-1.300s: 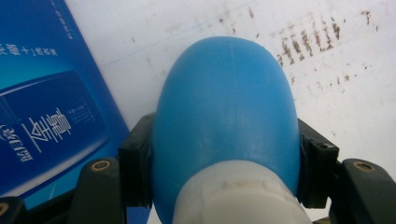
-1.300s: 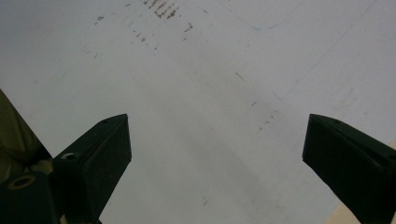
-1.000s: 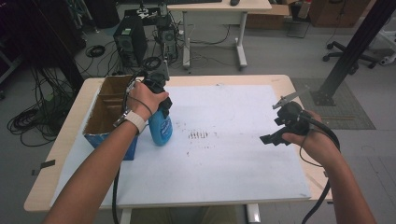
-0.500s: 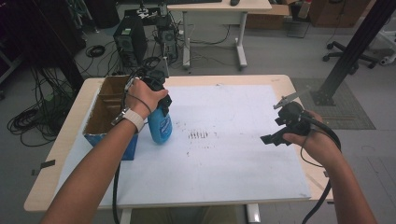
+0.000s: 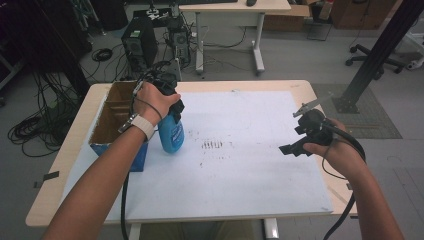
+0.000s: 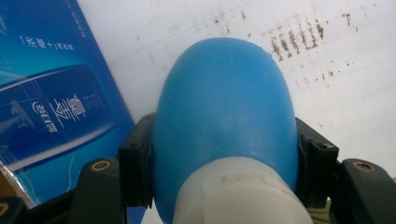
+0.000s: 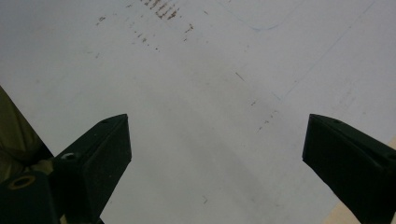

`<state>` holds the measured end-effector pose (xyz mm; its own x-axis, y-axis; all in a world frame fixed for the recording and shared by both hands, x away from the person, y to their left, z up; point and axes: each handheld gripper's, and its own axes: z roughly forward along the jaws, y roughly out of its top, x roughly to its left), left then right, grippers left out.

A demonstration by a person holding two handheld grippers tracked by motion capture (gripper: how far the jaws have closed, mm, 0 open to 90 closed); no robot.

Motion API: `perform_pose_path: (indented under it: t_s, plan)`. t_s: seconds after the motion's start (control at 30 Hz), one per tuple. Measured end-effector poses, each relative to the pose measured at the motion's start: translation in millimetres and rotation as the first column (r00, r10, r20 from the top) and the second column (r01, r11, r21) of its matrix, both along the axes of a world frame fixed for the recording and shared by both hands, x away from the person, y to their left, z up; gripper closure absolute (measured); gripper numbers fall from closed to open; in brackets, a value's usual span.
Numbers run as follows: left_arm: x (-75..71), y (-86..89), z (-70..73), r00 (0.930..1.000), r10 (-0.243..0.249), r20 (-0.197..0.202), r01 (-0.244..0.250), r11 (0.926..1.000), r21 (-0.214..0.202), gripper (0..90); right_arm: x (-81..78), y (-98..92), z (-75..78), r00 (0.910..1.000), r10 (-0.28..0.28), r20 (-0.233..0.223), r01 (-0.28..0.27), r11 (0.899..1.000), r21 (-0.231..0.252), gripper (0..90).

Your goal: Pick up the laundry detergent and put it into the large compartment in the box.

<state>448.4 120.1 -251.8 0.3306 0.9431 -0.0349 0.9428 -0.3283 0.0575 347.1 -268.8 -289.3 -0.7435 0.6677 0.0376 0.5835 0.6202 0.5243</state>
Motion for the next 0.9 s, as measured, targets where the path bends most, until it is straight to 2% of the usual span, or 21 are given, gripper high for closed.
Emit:
perform_pose_path:
  t_s: [0.9]
  plan:
    - [-6.3, 1.0, 38.2, 0.9997, 0.008, 0.023, -0.008, 1.0000, 0.000, 37.3, 1.7, 3.1, 0.1, 0.9999, 0.010, -0.003, -0.010, 1.000, -0.001, 8.2]
